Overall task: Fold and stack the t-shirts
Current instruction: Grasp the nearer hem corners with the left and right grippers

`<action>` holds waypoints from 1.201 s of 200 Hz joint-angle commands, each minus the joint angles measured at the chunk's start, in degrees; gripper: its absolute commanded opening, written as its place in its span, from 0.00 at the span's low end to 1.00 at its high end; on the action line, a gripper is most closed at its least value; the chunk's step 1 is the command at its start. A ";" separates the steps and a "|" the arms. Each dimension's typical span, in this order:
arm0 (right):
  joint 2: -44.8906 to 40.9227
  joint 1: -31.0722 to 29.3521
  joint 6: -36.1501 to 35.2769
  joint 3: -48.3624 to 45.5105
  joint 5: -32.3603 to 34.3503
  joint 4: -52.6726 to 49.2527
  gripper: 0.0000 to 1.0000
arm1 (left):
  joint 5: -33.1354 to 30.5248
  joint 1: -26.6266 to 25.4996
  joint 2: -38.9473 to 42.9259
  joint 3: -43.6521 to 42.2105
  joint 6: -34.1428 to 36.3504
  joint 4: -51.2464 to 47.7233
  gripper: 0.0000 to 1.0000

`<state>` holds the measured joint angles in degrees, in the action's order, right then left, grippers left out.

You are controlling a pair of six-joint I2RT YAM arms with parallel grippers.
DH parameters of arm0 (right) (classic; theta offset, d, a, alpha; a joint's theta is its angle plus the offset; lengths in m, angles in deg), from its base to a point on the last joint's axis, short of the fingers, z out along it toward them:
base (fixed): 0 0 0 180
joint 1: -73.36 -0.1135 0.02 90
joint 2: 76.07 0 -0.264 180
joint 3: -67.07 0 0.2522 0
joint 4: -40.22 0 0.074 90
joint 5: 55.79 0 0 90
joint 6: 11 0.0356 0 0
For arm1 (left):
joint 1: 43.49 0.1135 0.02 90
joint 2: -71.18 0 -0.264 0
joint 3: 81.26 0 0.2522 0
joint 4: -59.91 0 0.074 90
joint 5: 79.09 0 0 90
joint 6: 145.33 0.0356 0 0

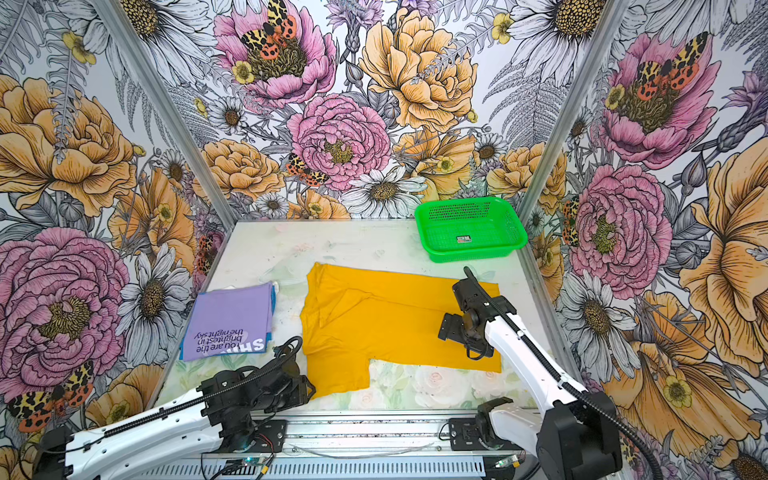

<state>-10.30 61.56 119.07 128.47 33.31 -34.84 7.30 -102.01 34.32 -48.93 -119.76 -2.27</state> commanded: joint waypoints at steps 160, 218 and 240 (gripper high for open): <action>1.04 34.40 6.91 -10.26 -8.76 -0.72 0.57 | 5.34 11.17 -17.04 2.17 12.31 15.56 0.00; 7.70 35.83 8.75 -10.54 -4.82 5.06 0.43 | 8.14 17.65 -14.78 2.10 16.23 15.55 0.00; 10.79 35.87 9.12 -10.93 -4.82 7.95 0.39 | 9.34 19.03 -14.88 2.45 16.98 15.95 0.00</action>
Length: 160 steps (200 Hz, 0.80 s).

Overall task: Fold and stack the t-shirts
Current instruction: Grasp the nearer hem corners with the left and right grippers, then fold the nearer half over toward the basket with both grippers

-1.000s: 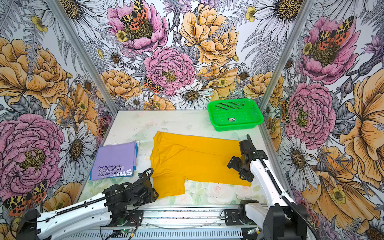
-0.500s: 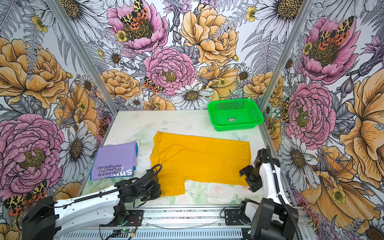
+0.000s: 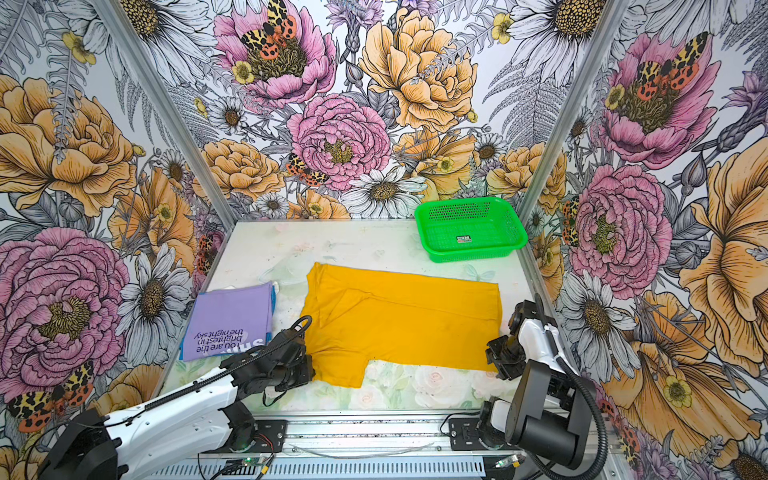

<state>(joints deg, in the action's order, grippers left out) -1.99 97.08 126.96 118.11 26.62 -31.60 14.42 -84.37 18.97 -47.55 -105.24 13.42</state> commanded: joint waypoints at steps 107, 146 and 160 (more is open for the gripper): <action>-5.09 0.40 1.11 -3.59 -3.36 7.01 0.00 | 4.67 0.89 0.95 7.41 4.04 -0.87 0.00; -7.93 0.44 -0.57 -2.05 -5.47 4.39 0.00 | 4.92 0.89 3.40 10.58 4.64 -3.43 0.00; -7.66 0.44 -1.41 -1.15 -6.59 4.16 0.00 | 4.93 1.14 3.69 12.25 5.18 -4.11 0.00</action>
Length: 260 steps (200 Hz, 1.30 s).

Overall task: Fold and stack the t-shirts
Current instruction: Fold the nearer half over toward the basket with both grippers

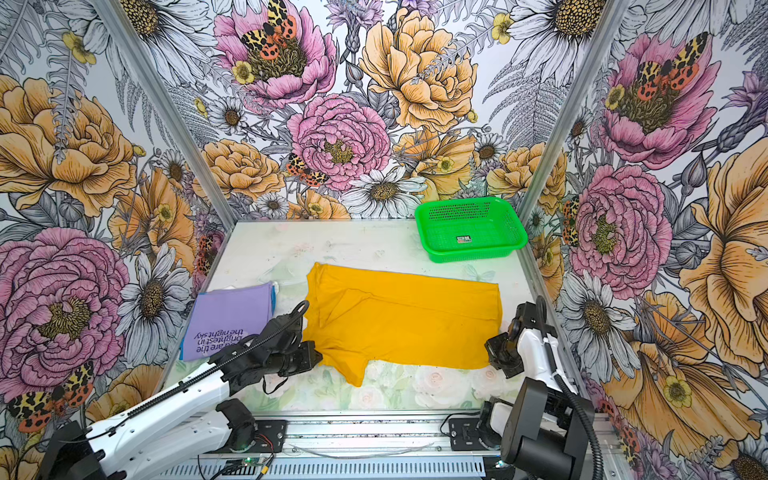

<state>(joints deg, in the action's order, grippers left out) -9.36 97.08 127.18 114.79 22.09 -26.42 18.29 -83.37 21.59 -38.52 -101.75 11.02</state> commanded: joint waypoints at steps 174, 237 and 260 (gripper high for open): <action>24.48 -0.08 -1.62 18.76 -11.09 13.44 0.00 | 8.71 19.41 -31.88 34.15 23.20 -0.02 0.00; 28.35 -0.08 2.05 21.23 -10.89 15.79 0.00 | 11.45 22.45 -44.84 44.16 26.23 0.03 0.00; 30.28 -0.08 2.43 22.27 -10.79 16.03 0.00 | 12.09 23.33 -48.50 47.93 27.11 -0.15 0.00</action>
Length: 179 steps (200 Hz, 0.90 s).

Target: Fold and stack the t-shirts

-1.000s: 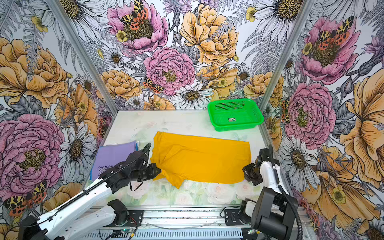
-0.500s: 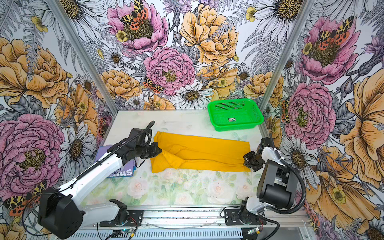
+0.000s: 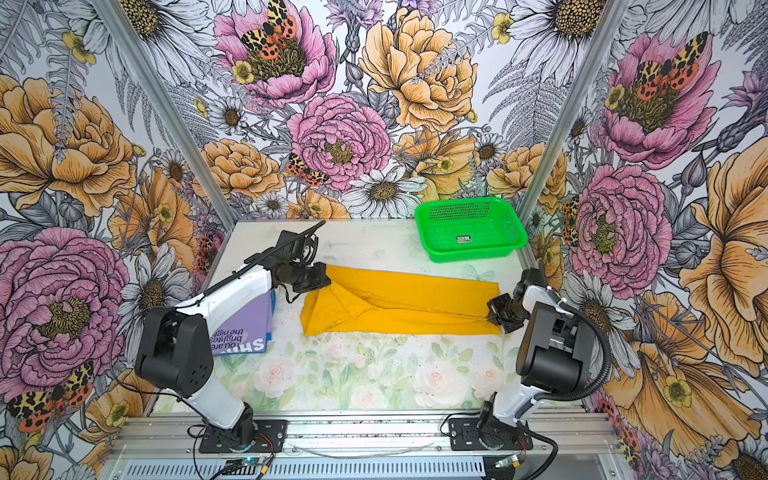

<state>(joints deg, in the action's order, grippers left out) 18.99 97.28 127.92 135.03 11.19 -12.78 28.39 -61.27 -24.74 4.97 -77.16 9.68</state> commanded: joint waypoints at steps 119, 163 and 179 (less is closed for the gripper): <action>3.59 -0.37 3.18 5.30 -0.61 3.65 0.05 | 4.23 2.66 -20.25 23.04 5.52 -4.66 0.00; -3.22 -0.32 1.49 6.80 1.25 3.95 0.73 | 4.88 4.19 -22.09 25.97 5.56 -5.81 0.64; -5.72 -0.26 -0.25 6.86 1.34 3.65 0.97 | 5.29 4.65 -21.73 26.45 5.50 -5.81 0.84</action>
<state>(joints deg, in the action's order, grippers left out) 18.42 97.21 129.85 139.88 10.84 -10.42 32.04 -57.77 -45.86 29.49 -72.26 4.09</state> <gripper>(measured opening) 0.774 0.602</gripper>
